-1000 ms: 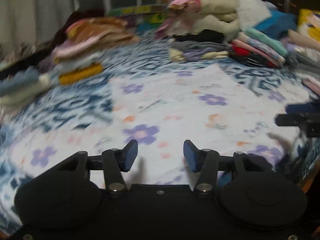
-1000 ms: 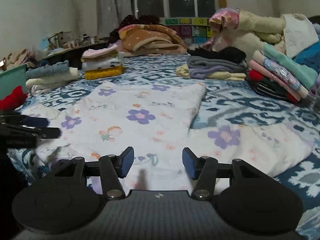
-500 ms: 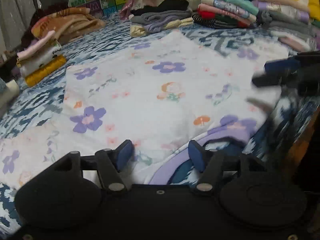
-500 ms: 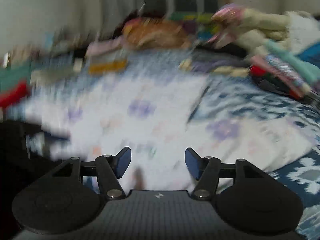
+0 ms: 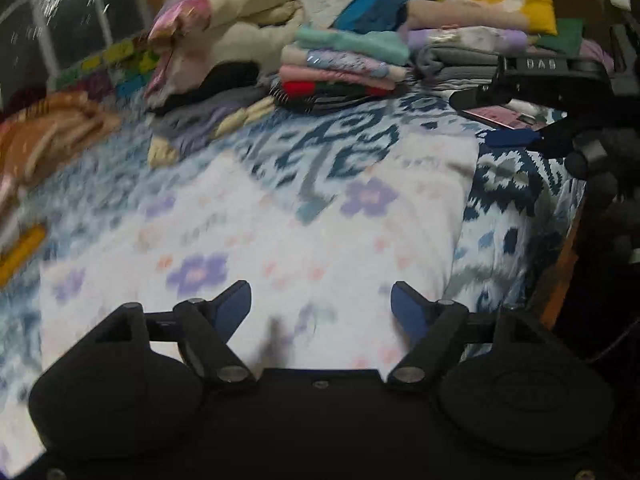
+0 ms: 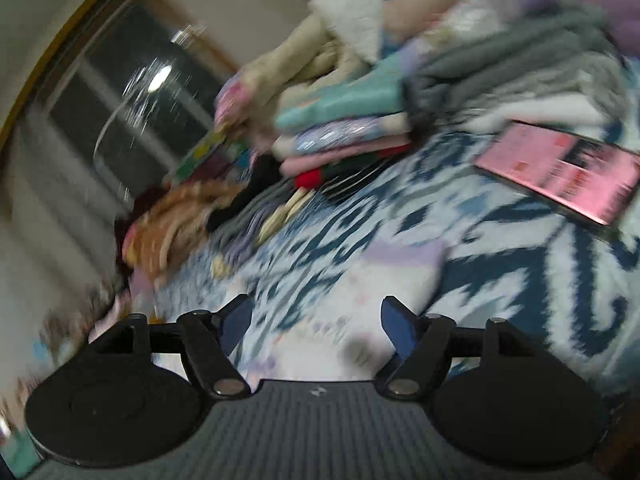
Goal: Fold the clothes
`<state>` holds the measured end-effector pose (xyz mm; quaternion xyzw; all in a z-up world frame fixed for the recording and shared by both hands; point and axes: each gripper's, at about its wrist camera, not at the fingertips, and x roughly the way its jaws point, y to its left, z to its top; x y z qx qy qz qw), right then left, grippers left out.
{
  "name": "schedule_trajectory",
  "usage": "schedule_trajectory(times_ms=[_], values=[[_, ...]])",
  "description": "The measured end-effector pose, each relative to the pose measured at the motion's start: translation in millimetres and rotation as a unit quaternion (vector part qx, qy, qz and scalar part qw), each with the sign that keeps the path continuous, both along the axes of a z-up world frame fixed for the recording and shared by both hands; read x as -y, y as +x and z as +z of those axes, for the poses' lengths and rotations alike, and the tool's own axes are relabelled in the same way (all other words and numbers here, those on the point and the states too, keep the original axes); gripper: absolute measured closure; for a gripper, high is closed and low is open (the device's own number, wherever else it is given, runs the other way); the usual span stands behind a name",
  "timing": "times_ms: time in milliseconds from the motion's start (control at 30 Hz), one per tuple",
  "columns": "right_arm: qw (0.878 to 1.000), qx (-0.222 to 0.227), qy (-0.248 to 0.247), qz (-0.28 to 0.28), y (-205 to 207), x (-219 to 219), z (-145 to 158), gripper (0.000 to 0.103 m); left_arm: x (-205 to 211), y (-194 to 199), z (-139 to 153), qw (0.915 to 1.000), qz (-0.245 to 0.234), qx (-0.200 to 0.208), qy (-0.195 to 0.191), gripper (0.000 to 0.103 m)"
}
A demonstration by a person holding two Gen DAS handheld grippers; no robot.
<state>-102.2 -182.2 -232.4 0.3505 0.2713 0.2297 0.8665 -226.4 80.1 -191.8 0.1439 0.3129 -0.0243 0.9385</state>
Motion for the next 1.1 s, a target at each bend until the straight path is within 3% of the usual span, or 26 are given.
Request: schedule_trajectory(times_ms=[200, 333, 400, 533, 667, 833, 933, 1000, 1100], values=[[0.996, -0.022, 0.08, -0.027, 20, 36, -13, 0.029, 54, 38, -1, 0.9973, -0.066, 0.003, 0.033, 0.027], [0.992, -0.034, 0.125, -0.001, 27, 43, -21, 0.029, 95, 63, -12, 0.9926, -0.105, -0.008, 0.061, 0.033], [0.99, -0.032, 0.137, 0.006, 28, 46, -21, 0.029, 111, 75, -18, 0.9914, -0.109, -0.015, 0.07, 0.044], [0.987, -0.031, 0.159, -0.002, 28, 58, -21, 0.029, 133, 97, -25, 0.9888, -0.118, -0.029, 0.087, 0.048], [0.985, -0.034, 0.17, -0.023, 29, 70, -25, 0.029, 140, 121, -34, 0.9902, -0.101, -0.06, 0.076, 0.059], [0.983, -0.041, 0.174, -0.04, 33, 74, -31, 0.029, 152, 145, -38, 0.9916, -0.072, -0.074, 0.078, 0.06], [0.983, -0.046, 0.17, -0.052, 34, 74, -35, 0.029, 155, 156, -38, 0.9924, -0.06, -0.077, 0.074, 0.07], [0.983, -0.048, 0.169, -0.062, 33, 75, -37, 0.029, 151, 158, -36, 0.994, -0.052, -0.081, 0.052, 0.084], [0.982, -0.043, 0.172, -0.07, 30, 76, -38, 0.029, 138, 150, -22, 0.9971, -0.035, -0.065, 0.019, 0.094]])
